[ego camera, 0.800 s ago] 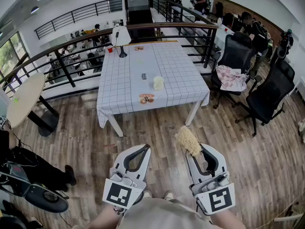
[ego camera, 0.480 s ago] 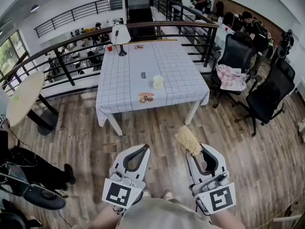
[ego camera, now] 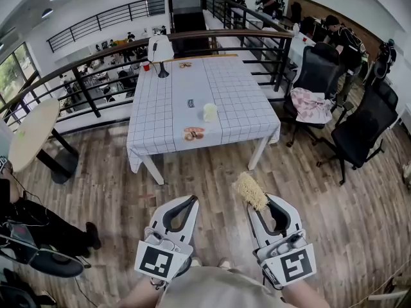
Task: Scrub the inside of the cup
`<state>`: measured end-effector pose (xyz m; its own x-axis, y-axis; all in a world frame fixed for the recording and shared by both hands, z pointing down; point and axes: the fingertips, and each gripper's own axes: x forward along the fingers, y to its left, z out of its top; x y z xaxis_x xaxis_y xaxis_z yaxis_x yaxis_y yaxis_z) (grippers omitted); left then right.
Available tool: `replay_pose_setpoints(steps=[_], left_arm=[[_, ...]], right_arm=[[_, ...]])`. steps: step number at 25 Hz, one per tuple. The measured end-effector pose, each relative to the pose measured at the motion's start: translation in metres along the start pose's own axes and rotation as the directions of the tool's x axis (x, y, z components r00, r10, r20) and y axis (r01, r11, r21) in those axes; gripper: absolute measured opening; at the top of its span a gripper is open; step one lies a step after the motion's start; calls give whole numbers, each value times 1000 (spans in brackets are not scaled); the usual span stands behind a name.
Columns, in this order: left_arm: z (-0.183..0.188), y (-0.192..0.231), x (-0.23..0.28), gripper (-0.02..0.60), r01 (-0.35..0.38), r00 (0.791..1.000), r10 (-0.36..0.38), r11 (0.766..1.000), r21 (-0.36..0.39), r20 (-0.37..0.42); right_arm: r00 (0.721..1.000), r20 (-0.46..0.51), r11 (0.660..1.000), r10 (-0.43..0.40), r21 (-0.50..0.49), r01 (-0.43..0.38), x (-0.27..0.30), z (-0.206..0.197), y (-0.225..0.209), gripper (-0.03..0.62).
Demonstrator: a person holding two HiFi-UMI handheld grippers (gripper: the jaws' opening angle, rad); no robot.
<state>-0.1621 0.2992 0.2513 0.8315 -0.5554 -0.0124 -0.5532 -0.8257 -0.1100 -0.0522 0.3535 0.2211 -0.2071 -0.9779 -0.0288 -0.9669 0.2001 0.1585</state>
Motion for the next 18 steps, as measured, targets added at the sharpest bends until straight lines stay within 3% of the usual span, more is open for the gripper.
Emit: replay_pose_setpoints(steps=[18], left_arm=[[-4,-55,35,17,-23,999,24,1000,15,-27]], right_arm=[[1000,17,999,-2,36,2,-37,-19,-57,118]])
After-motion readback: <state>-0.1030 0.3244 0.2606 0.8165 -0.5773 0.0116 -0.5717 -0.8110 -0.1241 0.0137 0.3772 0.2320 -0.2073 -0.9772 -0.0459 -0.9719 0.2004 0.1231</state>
